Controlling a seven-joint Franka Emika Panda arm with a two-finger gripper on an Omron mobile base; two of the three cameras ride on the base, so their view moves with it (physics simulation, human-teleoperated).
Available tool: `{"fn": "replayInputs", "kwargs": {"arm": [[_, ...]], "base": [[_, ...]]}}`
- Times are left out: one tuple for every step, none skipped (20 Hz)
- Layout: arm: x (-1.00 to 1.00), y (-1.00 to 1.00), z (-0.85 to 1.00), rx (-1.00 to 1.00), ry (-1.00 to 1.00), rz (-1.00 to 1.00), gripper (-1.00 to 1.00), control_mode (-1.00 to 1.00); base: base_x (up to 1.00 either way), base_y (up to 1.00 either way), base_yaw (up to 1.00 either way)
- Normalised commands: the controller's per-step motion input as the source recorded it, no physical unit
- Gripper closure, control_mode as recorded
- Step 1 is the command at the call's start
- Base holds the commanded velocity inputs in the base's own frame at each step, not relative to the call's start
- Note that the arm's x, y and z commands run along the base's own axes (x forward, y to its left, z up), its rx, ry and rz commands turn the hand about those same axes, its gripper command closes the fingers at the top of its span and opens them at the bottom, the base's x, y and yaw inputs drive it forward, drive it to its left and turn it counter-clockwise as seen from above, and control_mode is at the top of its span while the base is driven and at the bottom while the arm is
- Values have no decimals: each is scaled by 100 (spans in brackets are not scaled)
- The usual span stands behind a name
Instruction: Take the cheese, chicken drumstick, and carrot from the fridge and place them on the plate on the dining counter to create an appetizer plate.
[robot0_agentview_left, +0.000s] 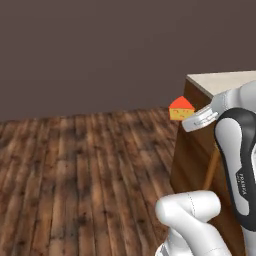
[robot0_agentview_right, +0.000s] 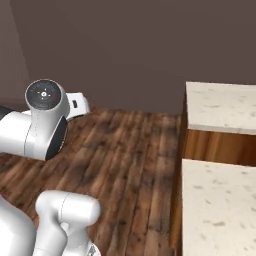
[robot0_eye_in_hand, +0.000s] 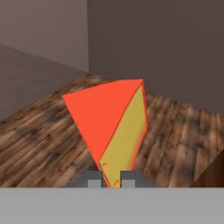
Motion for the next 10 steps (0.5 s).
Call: {"fn": "replayInputs", "kwargs": {"arm": [[0,0,0,0,0,0,100,100],[0,0,0,0,0,0,100,100],[0,0,0,0,0,0,100,100],[0,0,0,0,0,0,100,100],[0,0,0,0,0,0,100,100],[0,0,0,0,0,0,100,100],[0,0,0,0,0,0,100,100],[0,0,0,0,0,0,100,100],[0,0,0,0,0,0,100,100],[0,0,0,0,0,0,100,100]], "base": [[94,37,-43],[94,41,-43],[94,42,-43],[95,46,-43],[94,46,-42],[94,53,-43],[92,56,-43],[91,58,-43],[89,61,-43],[86,64,-44]]}}
